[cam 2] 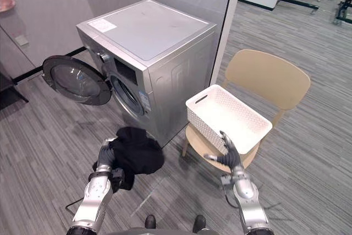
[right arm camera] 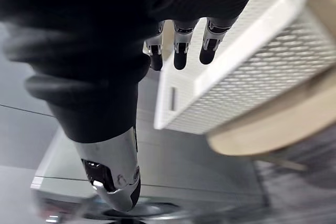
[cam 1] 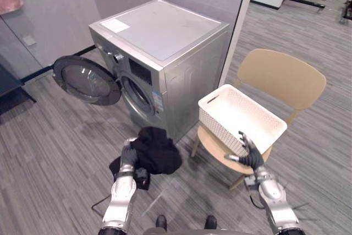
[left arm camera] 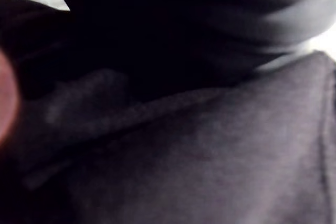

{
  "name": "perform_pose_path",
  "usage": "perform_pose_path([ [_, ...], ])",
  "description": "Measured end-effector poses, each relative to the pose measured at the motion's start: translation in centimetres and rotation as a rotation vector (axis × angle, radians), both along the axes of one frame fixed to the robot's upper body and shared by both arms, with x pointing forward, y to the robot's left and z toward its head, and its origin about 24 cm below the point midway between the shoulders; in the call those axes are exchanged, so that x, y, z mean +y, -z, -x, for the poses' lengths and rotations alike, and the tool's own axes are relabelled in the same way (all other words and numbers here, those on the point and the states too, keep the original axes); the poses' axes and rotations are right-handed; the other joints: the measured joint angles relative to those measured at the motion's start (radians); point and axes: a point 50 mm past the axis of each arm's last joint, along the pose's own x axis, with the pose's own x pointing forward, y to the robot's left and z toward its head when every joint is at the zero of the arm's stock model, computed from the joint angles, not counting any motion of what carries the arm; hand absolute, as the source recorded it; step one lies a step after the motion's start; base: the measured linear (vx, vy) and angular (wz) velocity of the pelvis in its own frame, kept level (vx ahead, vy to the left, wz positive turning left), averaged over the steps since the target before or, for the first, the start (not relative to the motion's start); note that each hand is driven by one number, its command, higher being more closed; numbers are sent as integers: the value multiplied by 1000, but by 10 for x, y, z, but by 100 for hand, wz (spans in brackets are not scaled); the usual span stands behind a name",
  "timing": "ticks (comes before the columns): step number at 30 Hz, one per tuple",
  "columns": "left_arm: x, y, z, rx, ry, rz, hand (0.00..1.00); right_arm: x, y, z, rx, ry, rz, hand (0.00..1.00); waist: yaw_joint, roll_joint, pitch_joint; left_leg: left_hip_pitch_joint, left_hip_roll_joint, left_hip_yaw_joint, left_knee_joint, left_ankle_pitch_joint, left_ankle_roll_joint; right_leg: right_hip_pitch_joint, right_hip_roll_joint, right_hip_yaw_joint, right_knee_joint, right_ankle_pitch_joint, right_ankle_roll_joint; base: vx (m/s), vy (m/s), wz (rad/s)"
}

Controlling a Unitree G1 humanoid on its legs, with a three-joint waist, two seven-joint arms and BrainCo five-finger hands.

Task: Pick up the laundry basket with both hands and put the clothes into the washing machine.

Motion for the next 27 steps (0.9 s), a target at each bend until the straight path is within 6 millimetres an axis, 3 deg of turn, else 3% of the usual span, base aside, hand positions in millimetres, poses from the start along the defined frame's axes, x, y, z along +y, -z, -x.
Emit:
perform_pose_path([
  [4, 1, 22, 12, 114, 3, 10, 100, -12, 48, 36, 267, 90, 41, 0, 6, 2, 7, -81, -13, -102, 7, 29, 14, 2, -18, -153, 1, -36, 7, -28, -15, 110],
  [6, 3, 27, 18, 145, -12, 14, 100, -14, 59, 46, 338, 140, 40, 0, 6, 4, 23, -111, -6, -2, 19, 11, 99, 3, -45, -229, 31, -61, 17, 6, 20, 134],
  [7, 2, 32, 22, 167, -27, 31, 100, -17, 65, 53, 375, 173, 48, 0, 3, 5, 36, -112, 5, 134, 25, -17, 147, 2, -84, -277, 75, -85, 33, 106, 85, 131],
  [8, 0, 36, 27, 187, -31, 46, 100, -20, 68, 57, 405, 186, 58, 0, 3, 11, 39, -111, 16, 238, 24, -25, 159, 2, -110, -312, 109, -97, 44, 144, 103, 121],
  [10, -1, 41, 34, 212, -32, 56, 100, -21, 72, 62, 441, 195, 72, 0, 3, 21, 41, -109, 34, 344, 43, -8, 139, 4, -140, -353, 156, -118, 67, 200, 118, 81],
  [11, 2, 46, 43, 243, -47, 56, 100, -18, 74, 61, 452, 194, 68, 0, 7, 33, 43, -114, 36, 341, 58, 51, 72, 9, -155, -372, 184, -131, 87, 241, 126, 64],
  [13, 6, 52, 48, 277, -56, 47, 100, -10, 73, 53, 436, 186, 49, 0, 6, 26, 46, -116, 11, 329, 54, 46, 75, 15, -181, -383, 186, -133, 97, 188, 112, 41],
  [16, 16, 61, 59, 339, -81, 34, 100, 6, 70, 39, 404, 170, 9, 0, 17, -16, 69, -118, -46, 316, 80, 5, 96, 30, -240, -398, 213, -145, 130, 156, 116, 28],
  [17, 14, 63, 60, 350, -80, 40, 100, 6, 71, 39, 406, 171, 8, 0, 31, -33, 80, -117, -68, 307, 135, -54, 104, 28, -306, -393, 313, -181, 159, 174, 143, 42],
  [18, 12, 65, 64, 363, -78, 50, 100, 4, 71, 40, 411, 176, 13, 0, 27, -38, 83, -109, -89, 277, 177, -105, 118, 14, -380, -358, 463, -218, 115, 175, 151, 58],
  [19, 12, 65, 66, 366, -72, 54, 100, 3, 71, 42, 416, 179, 17, 0, 22, -39, 83, -104, -104, 256, 197, -130, 125, -2, -415, -320, 549, -221, 66, 225, 161, 91],
  [20, 12, 63, 66, 356, -68, 48, 100, 2, 73, 48, 431, 181, 20, 0, 2, -37, 91, -84, -112, 212, 234, -169, 139, -73, -442, -162, 732, -183, -23, 304, 174, 92],
  [21, 15, 62, 65, 355, -65, 36, 100, 5, 75, 49, 436, 180, 9, 0, -4, -21, 102, -69, -104, 180, 250, -189, 146, -128, -389, -13, 820, -249, 17, 328, 150, 87],
  [22, 17, 62, 65, 355, -70, 29, 100, 7, 75, 50, 437, 179, 2, 0, -11, -22, 104, -61, -99, 159, 251, -196, 149, -159, -348, 42, 851, -288, 30, 309, 54, 80],
  [23, 22, 60, 64, 351, -72, 4, 100, 11, 73, 44, 417, 174, -8, 0, -29, -41, 115, -16, -99, 123, 230, -203, 150, -215, -273, 110, 873, -347, 20, 323, 18, 70],
  [26, 19, 57, 51, 323, -64, 1, 100, 10, 71, 42, 399, 172, 6, 0, -48, -44, 149, 62, -97, 79, 212, -225, 140, -350, -168, 110, 730, -356, 20, 322, -28, 62],
  [27, 19, 56, 49, 319, -62, 1, 100, 10, 71, 42, 398, 174, 6, 0, -53, -45, 150, 72, -96, 70, 211, -230, 134, -369, -156, 108, 683, -345, 24, 379, -88, 69],
])
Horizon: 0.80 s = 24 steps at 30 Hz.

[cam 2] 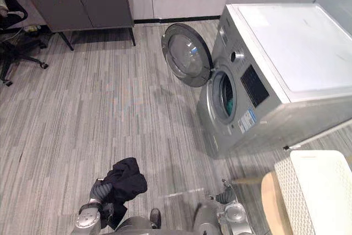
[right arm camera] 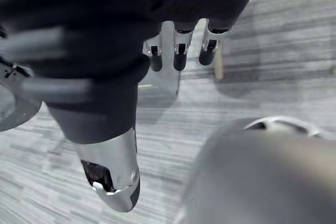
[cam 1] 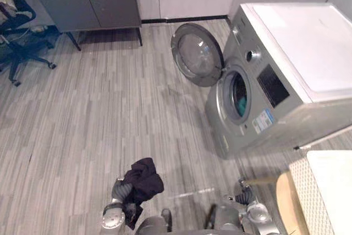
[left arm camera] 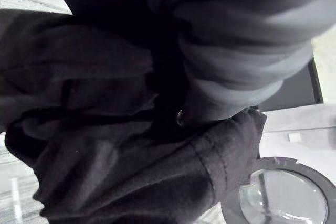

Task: Pick up the laundry basket with both hands and put the clothes into the washing machine.

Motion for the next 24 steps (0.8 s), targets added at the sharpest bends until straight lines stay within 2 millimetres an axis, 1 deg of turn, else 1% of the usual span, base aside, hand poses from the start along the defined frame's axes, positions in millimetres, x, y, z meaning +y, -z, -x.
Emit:
perform_pose_path([
  [1, -3, -2, -5, -12, 8, 4, 100, 0, 0, 0, -4, 7, -2, 0, -8, -3, 0, 22, 0, -17, -4, -15, -15, -33, 21, -4, -135, 63, 1, 414, -115, 66],
  [2, -6, -3, -9, -20, 33, 0, 100, 0, -1, 0, -7, 7, -3, 0, -17, -10, 2, 52, 0, -31, -19, -34, -43, -45, 35, -14, -284, 145, -7, 421, -132, 66],
  [3, -7, -3, -9, -19, 39, -1, 100, 0, -1, 0, -7, 7, -3, 0, -21, -14, 4, 69, 0, -36, -23, -44, -51, -49, 38, -15, -309, 177, -22, 576, -217, 87],
  [4, -12, -2, -9, -15, 55, 6, 100, -3, -3, 2, -18, 8, 5, 0, -31, -9, -6, 117, 21, -67, -21, -80, -85, -45, 45, -21, -252, 276, -77, 500, -210, 65],
  [5, -14, -1, -9, -12, 64, 8, 100, -4, -3, 3, -20, 8, 6, 0, -30, 1, -11, 119, 34, -70, 7, -86, -96, -48, 44, -28, -228, 277, -79, 647, -267, 55],
  [6, -18, 0, -9, -9, 81, 10, 100, -3, -5, -1, -33, 4, 4, 0, -26, 7, -7, 84, 50, -55, 97, -87, -98, -41, 56, -48, -211, 262, -94, 433, -212, 11],
  [7, -19, 0, -9, -9, 82, 13, 100, -3, -7, -5, -48, 0, 3, 0, -26, 15, -3, 46, 68, -41, 194, -83, -110, -22, 63, -52, -217, 248, -103, 644, -304, -1],
  [8, -22, 2, -6, -2, 74, 30, 100, -1, -12, -10, -80, -7, 2, 0, -24, 41, 9, -61, 131, 1, 503, -23, -168, 56, 123, -55, -261, 231, -129, 530, -259, -30],
  [9, -23, 5, -1, 13, 61, 40, 100, 1, -14, -13, -97, -19, 0, 0, -15, 51, 9, -123, 183, 18, 674, 65, -165, 112, 166, -43, -290, 218, -149, 536, -226, -54],
  [10, -25, 6, 2, 21, 58, 45, 100, 4, -16, -15, -111, -28, -1, 0, -8, 53, 8, -154, 217, 30, 779, 74, -164, 145, 191, -27, -304, 209, -161, 536, -174, -98],
  [11, -26, 7, 4, 27, 65, 53, 100, 7, -19, -19, -136, -34, -8, 0, 10, 48, 13, -207, 255, 64, 930, 51, -129, 204, 227, 17, -330, 193, -177, 516, -152, -125],
  [12, -31, 7, 2, 24, 78, 69, 100, 9, -21, -21, -147, -32, -13, 0, 32, 33, 18, -254, 263, 93, 987, 32, -101, 257, 242, 69, -360, 190, -179, 581, -155, -120],
  [13, -32, 6, 1, 19, 83, 72, 100, 9, -21, -21, -147, -31, -13, 0, 35, 26, 20, -274, 260, 103, 981, 28, -101, 277, 243, 88, -374, 190, -179, 433, -89, -102],
  [14, -36, 5, -3, 8, 93, 77, 100, 9, -20, -21, -144, -30, -13, 0, 35, 19, 23, -308, 252, 116, 925, 8, -91, 314, 242, 122, -406, 191, -178, 414, -65, -72],
  [15, -37, 4, -4, 4, 95, 77, 100, 9, -19, -20, -138, -25, -14, 0, 33, 19, 27, -332, 245, 116, 840, -11, -95, 339, 241, 144, -424, 194, -174, 392, -6, -83],
  [16, -37, 4, -5, 2, 100, 72, 100, 10, -18, -19, -128, -19, -17, 0, 33, 17, 30, -336, 228, 102, 727, -23, -101, 360, 239, 169, -436, 193, -164, 360, 58, -93],
  [17, -38, 3, -7, -2, 102, 73, 100, 10, -16, -18, -118, -11, -22, 0, 35, 17, 31, -332, 187, 48, 546, -22, -104, 380, 236, 207, -440, 189, -149, 407, 117, -110],
  [18, -40, 2, -10, -8, 108, 70, 100, 9, -14, -17, -105, -1, -23, 0, 35, 15, 32, -322, 140, -54, 372, -16, -114, 392, 229, 246, -440, 178, -125, 314, 132, -99],
  [19, -40, 2, -10, -10, 108, 70, 100, 9, -13, -17, -102, 0, -24, 0, 36, 17, 32, -315, 125, -97, 307, -7, -128, 395, 228, 265, -440, 173, -116, 290, 180, -104],
  [20, -43, 1, -13, -15, 113, 72, 100, 10, -13, -17, -99, 5, -25, 0, 35, 25, 32, -313, 108, -176, 195, 17, -153, 401, 228, 305, -438, 158, -91, 264, 225, -97],
  [21, -46, 4, -15, -5, 115, 79, 100, 10, -11, -15, -92, 9, -25, 0, 34, 35, 31, -311, 103, -211, 132, 41, -171, 408, 229, 334, -429, 143, -67, 252, 250, -98],
  [22, -48, 5, -15, 1, 118, 83, 100, 8, -11, -13, -87, 17, -23, 0, 34, 43, 27, -309, 105, -215, 112, 70, -174, 409, 231, 342, -423, 132, -51, 235, 293, -107],
  [23, -54, 9, -13, 20, 129, 95, 100, 2, -10, -8, -78, 36, -3, 0, 35, 79, 14, -293, 135, -208, 105, 146, -168, 407, 251, 377, -397, 95, -18, 180, 280, -102],
  [24, -56, 10, -11, 29, 137, 98, 100, -1, -9, -6, -74, 39, 7, 0, 37, 96, 10, -283, 144, -203, 106, 182, -173, 407, 258, 387, -380, 68, -15, 234, 477, -127],
])
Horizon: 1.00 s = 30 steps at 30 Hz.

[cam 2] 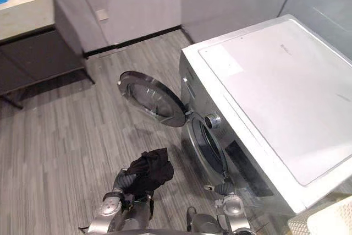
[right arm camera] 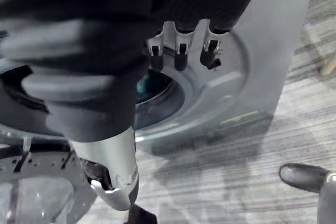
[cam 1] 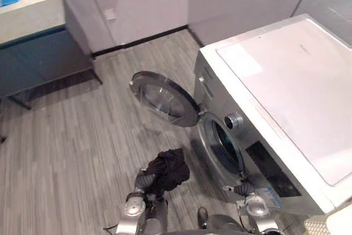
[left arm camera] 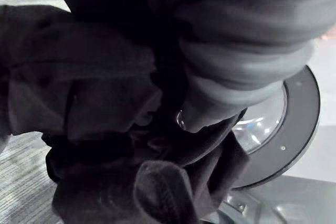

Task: Pick up the laundry basket with both hands and put the clothes into the washing machine.

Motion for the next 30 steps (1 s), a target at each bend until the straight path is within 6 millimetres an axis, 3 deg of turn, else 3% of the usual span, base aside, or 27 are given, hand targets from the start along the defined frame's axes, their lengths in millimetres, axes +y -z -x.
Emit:
perform_pose_path([
  [1, 5, 4, 2, 29, 24, -28, 100, 9, 4, 4, 13, 17, -27, 0, -3, -52, -5, 20, -45, 88, 9, -38, 30, -36, -68, 40, 73, -52, 37, 195, 461, -100],
  [2, 8, 4, 2, 29, 23, -36, 100, 14, 7, 10, 26, 22, -40, 0, -3, -76, -16, 37, -61, 127, -7, -46, 42, -54, -95, 60, 93, -63, 51, 155, 371, -91],
  [4, 14, 5, 5, 38, 16, -53, 100, 22, 9, 12, 33, 18, -60, 0, 7, -96, -23, 76, -72, 223, -34, -61, 65, -86, -133, 47, 121, -56, 62, 88, 225, -133],
  [6, 22, 6, 6, 42, 3, -69, 100, 29, 9, 4, 32, -7, -69, 0, 22, -104, -28, 118, -67, 335, -60, -65, 87, -122, -196, -114, 128, -29, 68, 64, 244, -178],
  [7, 29, 4, 4, 35, -16, -83, 100, 33, 10, 0, 44, -35, -69, 0, 16, -95, -23, 138, -56, 414, -75, -74, 103, -130, -259, -402, 126, -19, 43, 31, 110, -128],
  [8, 30, 3, 3, 33, -20, -84, 100, 33, 8, -4, 35, -41, -67, 0, 14, -91, -23, 142, -50, 430, -77, -84, 110, -126, -281, -492, 126, -14, 27, 67, 110, -151],
  [9, 32, 1, 0, 21, -20, -90, 100, 32, 9, -5, 45, -52, -59, 0, 14, -79, -24, 154, -40, 473, -89, -95, 106, -117, -326, -683, 133, 1, 2, 109, 92, -103],
  [10, 35, 0, 0, 15, -26, -96, 100, 31, 9, -6, 48, -58, -55, 0, 17, -78, -24, 163, -38, 497, -90, -86, 105, -116, -337, -727, 130, 13, 7, 156, 61, -111],
  [14, 42, -1, -2, 16, -21, -119, 100, 20, 10, -4, 63, -57, -16, 0, -7, -78, -24, 199, -20, 552, -69, -83, 99, -83, -297, -673, 70, 37, 35, 133, -51, -55],
  [16, 41, -3, -5, 7, -17, -117, 100, 15, 11, -1, 73, -49, -4, 0, -8, -76, -22, 169, 26, 554, 38, -99, 84, -48, -263, -659, 0, 61, 35, 80, -125, -40],
  [18, 41, -3, -7, 3, -18, -116, 100, 12, 13, 2, 87, -40, -3, 0, 2, -66, -11, 98, 117, 531, 309, -123, 87, 3, -207, -610, -67, 79, 25, 36, -123, -62],
  [19, 41, -3, -6, 5, -18, -115, 100, 11, 13, 2, 85, -38, 1, 0, 3, -60, -5, 77, 137, 511, 376, -122, 90, 17, -199, -593, -72, 80, 22, 60, -12, -85],
  [20, 36, -1, -5, 12, -18, -101, 100, 9, 11, -1, 77, -36, 7, 0, 11, -61, 8, 49, 128, 435, 408, -174, 66, 24, -193, -555, -68, 81, 20, 94, 120, -99],
  [21, 30, -1, -5, 10, -16, -83, 100, 1, 10, -2, 74, -15, 27, 0, 14, -44, 16, 47, 95, 352, 341, -200, 63, 21, -193, -516, -59, 81, 20, 70, 122, -98],
  [22, 28, -1, -6, 8, -13, -79, 100, -3, 9, -2, 73, -3, 37, 0, 13, -37, 19, 48, 81, 324, 303, -200, 63, 19, -193, -506, -55, 81, 21, 68, 150, -89],
  [23, 24, -2, -8, 3, -12, -69, 100, -10, 8, -2, 73, 20, 54, 0, 11, -15, 16, 60, 59, 274, 194, -155, 59, 6, -181, -483, -41, 80, 24, 81, 127, -70],
  [28, 27, -9, -20, -32, 51, -111, 100, -8, 13, 5, 101, 44, 38, 0, -4, -63, 40, 81, 20, 283, 153, -167, 47, -63, -226, -425, 41, 55, 62, 34, 104, -27],
  [30, 25, -8, -19, -26, 63, -113, 100, -8, 13, 6, 106, 45, 38, 0, -5, -64, 43, 81, 15, 297, 189, -172, 52, -91, -243, -389, 103, 43, 66, -42, 74, -35],
])
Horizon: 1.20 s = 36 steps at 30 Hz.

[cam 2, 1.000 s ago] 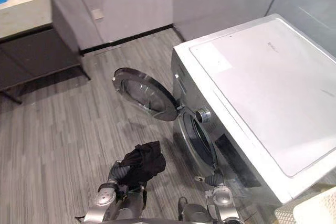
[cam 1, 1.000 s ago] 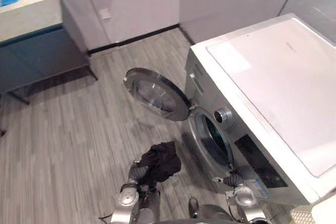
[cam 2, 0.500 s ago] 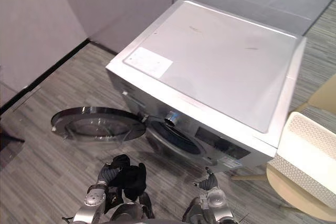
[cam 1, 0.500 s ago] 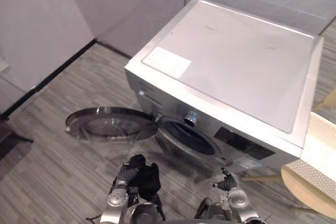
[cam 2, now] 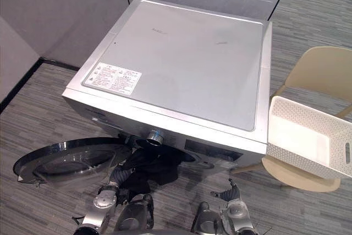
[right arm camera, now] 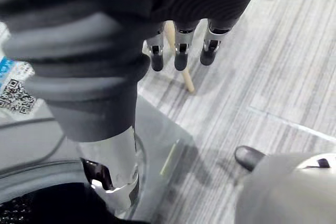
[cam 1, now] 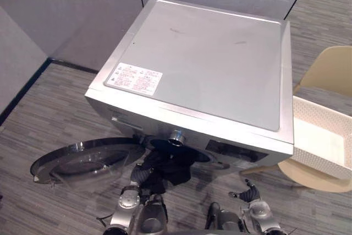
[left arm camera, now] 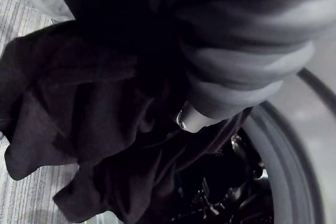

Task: Pick up the laundry basket with both hands and put the clothes into the washing machine.

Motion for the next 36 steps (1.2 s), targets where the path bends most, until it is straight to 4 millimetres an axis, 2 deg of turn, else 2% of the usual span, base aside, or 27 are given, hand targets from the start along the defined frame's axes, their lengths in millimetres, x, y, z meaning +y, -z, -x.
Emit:
perform_pose_path([
  [1, 1, 0, 1, 3, 7, -6, 100, 0, 0, 0, -2, 4, -2, 0, -2, 0, 3, -7, -3, 11, 42, -28, 3, -27, -11, 23, 61, -38, 8, -64, 45, -29],
  [4, 0, -8, -8, -39, 11, -6, 100, -2, -3, -5, -17, 10, 8, 0, -5, 7, 39, -65, 17, 8, 149, -90, 12, -105, -16, 44, 196, -90, 7, -160, -3, -15],
  [5, -1, -18, -17, -94, 7, -13, 100, -3, -7, -12, -48, 22, 3, 0, -5, -6, 65, -133, 23, 4, 227, -132, 16, -190, -34, 60, 312, -142, 7, -210, -21, 0],
  [9, -6, -43, -38, -222, -9, 10, 100, -6, -21, -31, -144, 42, 7, 0, -4, -34, 136, -328, 34, -46, 491, -240, 29, -373, -90, 73, 606, -266, 5, -226, -30, 21],
  [11, -12, -51, -42, -265, -40, 53, 100, -10, -30, -39, -197, 77, 12, 0, 1, -37, 159, -422, 42, -68, 611, -286, 35, -460, -110, 85, 726, -314, -1, -190, -5, 15],
  [13, -18, -61, -47, -312, -74, 117, 100, -13, -41, -51, -262, 109, 14, 0, 2, -40, 175, -536, 46, -84, 709, -308, 38, -561, -123, 92, 826, -344, -9, -198, 12, 13],
  [16, -30, -88, -62, -428, -118, 244, 100, -15, -63, -72, -391, 153, 3, 0, 8, -46, 188, -740, 45, -112, 841, -316, 50, -752, -150, 103, 971, -377, -20, -138, 4, 14],
  [18, -43, -122, -81, -556, -114, 330, 100, -11, -84, -89, -508, 172, -24, 0, 26, -53, 201, -892, 46, -129, 930, -317, 51, -904, -159, 124, 1074, -394, -22, -115, -32, 6],
  [19, -47, -134, -87, -601, -105, 353, 100, -9, -91, -95, -549, 176, -35, 0, 29, -53, 202, -938, 45, -134, 955, -318, 52, -949, -164, 127, 1105, -400, -27, -123, -59, 5],
  [21, -61, -175, -104, -738, -77, 420, 100, -7, -114, -112, -649, 162, -36, 0, 28, -60, 205, -1054, 45, -148, 1017, -317, 52, -1068, -167, 145, 1178, -411, -34, -79, -74, 1],
  [24, -78, -219, -117, -882, -18, 452, 100, -10, -128, -118, -717, 162, -18, 0, 22, -60, 205, -1134, 46, -156, 1061, -310, 52, -1152, -166, 157, 1228, -415, -39, -44, -55, -5],
  [25, -86, -244, -123, -960, 11, 467, 100, -14, -134, -119, -744, 169, -7, 0, 20, -61, 205, -1166, 48, -157, 1077, -310, 51, -1189, -163, 165, 1245, -415, -40, -26, -39, -9],
  [27, -93, -277, -128, -1063, 33, 482, 100, -17, -142, -120, -780, 172, -5, 0, 7, -62, 204, -1200, 53, -157, 1100, -309, 50, -1230, -156, 178, 1268, -415, -40, -29, -46, -16],
  [29, -97, -312, -133, -1173, 42, 481, 100, -14, -150, -123, -827, 169, -20, 0, -15, -66, 202, -1234, 69, -159, 1125, -312, 47, -1269, -139, 187, 1286, -414, -41, -32, -61, -22],
  [31, -97, -333, -137, -1231, 40, 472, 100, -12, -154, -124, -848, 167, -28, 0, -21, -68, 201, -1249, 83, -158, 1137, -312, 47, -1289, -127, 192, 1296, -412, -45, -31, -63, -18],
  [33, -88, -371, -147, -1326, 1, 420, 100, -6, -160, -127, -889, 162, -48, 0, -39, -76, 197, -1271, 102, -158, 1152, -313, 45, -1322, -109, 199, 1310, -407, -54, -51, -81, -23],
  [34, -86, -376, -149, -1338, -3, 412, 100, -5, -161, -127, -894, 160, -51, 0, -42, -76, 198, -1274, 104, -158, 1153, -313, 45, -1325, -108, 198, 1311, -406, -55, -52, -73, -23],
  [35, -80, -392, -152, -1377, -24, 379, 100, -2, -163, -128, -912, 161, -66, 0, -53, -79, 197, -1284, 114, -160, 1160, -313, 45, -1335, -97, 197, 1314, -404, -60, -36, -69, -22],
  [36, -73, -411, -156, -1420, -39, 332, 100, 1, -163, -129, -922, 162, -78, 0, -63, -94, 187, -1298, 122, -161, 1163, -312, 43, -1358, -88, 201, 1316, -396, -69, -39, -84, -25],
])
